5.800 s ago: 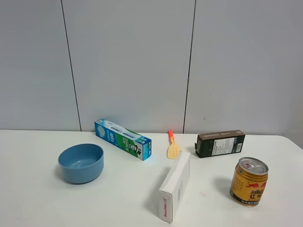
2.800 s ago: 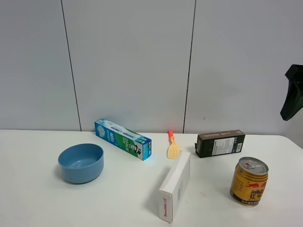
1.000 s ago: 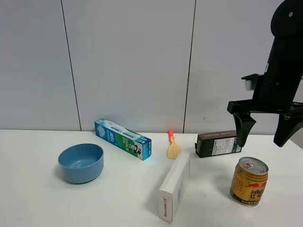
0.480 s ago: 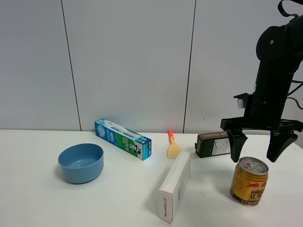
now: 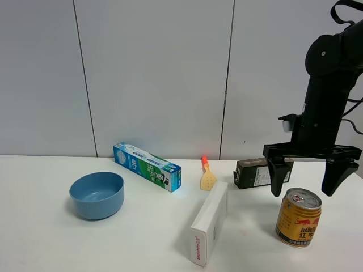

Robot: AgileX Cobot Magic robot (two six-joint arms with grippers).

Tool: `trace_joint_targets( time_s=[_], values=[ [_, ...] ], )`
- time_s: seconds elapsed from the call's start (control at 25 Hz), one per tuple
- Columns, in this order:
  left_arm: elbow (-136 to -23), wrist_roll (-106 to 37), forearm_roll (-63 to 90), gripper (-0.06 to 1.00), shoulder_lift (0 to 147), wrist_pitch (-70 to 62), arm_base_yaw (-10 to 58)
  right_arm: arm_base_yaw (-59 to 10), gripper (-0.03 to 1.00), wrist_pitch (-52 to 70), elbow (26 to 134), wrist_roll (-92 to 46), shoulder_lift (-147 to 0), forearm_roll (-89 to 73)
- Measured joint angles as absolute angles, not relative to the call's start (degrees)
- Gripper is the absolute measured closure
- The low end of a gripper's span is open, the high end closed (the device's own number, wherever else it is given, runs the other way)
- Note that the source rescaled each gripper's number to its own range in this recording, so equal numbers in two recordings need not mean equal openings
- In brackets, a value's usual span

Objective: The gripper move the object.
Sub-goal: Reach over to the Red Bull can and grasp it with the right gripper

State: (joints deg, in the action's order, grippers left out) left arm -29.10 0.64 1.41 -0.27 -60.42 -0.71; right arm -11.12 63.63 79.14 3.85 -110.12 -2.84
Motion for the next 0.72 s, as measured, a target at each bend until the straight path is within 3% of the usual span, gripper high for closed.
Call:
trace_joint_targets(
  time_s=[0.72],
  values=[
    [-29.1, 0.64, 1.41, -0.06, -0.27, -60.42, -0.71, -11.12, 0.11, 63.85, 79.14, 3.91, -116.12, -3.79]
  ],
)
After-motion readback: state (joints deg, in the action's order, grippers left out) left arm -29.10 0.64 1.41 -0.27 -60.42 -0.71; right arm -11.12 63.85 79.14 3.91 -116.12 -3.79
